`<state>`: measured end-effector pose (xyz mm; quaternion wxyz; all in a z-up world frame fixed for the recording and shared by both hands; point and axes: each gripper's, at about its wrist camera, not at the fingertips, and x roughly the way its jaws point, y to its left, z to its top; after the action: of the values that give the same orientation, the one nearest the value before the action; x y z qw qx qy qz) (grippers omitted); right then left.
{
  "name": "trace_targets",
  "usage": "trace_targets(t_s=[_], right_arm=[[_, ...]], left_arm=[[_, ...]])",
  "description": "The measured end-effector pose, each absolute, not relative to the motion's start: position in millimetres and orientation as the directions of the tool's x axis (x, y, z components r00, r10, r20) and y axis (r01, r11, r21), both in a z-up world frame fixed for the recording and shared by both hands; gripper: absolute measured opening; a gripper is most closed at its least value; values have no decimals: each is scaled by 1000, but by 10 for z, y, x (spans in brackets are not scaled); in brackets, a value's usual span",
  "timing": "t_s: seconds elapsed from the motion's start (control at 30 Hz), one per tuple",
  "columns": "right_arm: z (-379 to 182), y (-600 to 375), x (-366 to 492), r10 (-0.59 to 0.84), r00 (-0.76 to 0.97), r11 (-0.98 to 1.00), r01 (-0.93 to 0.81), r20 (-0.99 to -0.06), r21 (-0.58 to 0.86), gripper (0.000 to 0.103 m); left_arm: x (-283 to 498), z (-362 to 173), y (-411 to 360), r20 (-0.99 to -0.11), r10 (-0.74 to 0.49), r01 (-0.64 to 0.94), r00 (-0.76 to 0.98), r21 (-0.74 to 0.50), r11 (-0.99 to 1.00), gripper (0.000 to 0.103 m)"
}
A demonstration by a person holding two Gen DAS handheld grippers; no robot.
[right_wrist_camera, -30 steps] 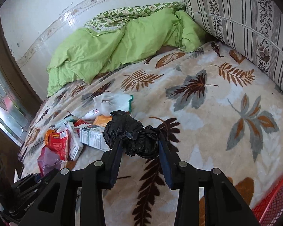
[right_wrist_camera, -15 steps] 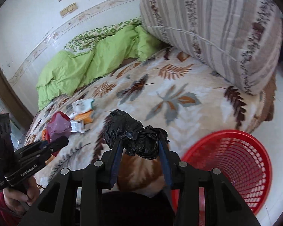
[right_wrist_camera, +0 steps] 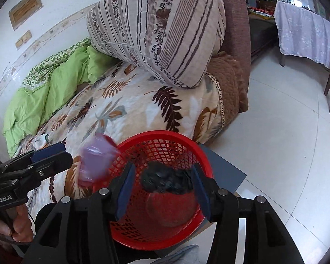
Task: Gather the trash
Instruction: 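Carry both items over the red basket and open both tools to drop them, then move both open tools back over the trash on the bed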
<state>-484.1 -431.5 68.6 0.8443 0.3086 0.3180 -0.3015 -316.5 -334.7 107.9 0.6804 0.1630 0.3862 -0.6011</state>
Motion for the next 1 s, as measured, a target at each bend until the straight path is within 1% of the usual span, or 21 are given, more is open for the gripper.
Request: trace_targets(t_s=[0.1,0.17,0.3,0.6,0.9,1.0], right_arm=[[762,-4308,-4853,-335,625,644,698,-705,313,55],[810,-4291,-4785,-332,639,662,682,-694,312,60],[887,-4172,-4502,-310,666,706,639,-678,304,62],[1008,-3546,-3576,-144,749,841,437,-647,319,62],[1059,-2961,-2767,-16,757,914,275,-653,297,62],[1039,-2745,-2481,20,747,935,221,-664,276,64]], left_arm=[[-3054,1106,-3219,-719,-695,933,16,-239,268,65],[-2892,1124,-3067,-714,-698,913,62,-241,328,71],[-2585,1156,-2689,-703,-696,869,145,-246,429,71],[-2111,1131,-1733,-701,-625,770,343,-172,615,73],[-1601,923,-876,-703,-542,620,460,-183,763,73],[-1352,857,-546,-706,-500,543,501,-193,817,73]])
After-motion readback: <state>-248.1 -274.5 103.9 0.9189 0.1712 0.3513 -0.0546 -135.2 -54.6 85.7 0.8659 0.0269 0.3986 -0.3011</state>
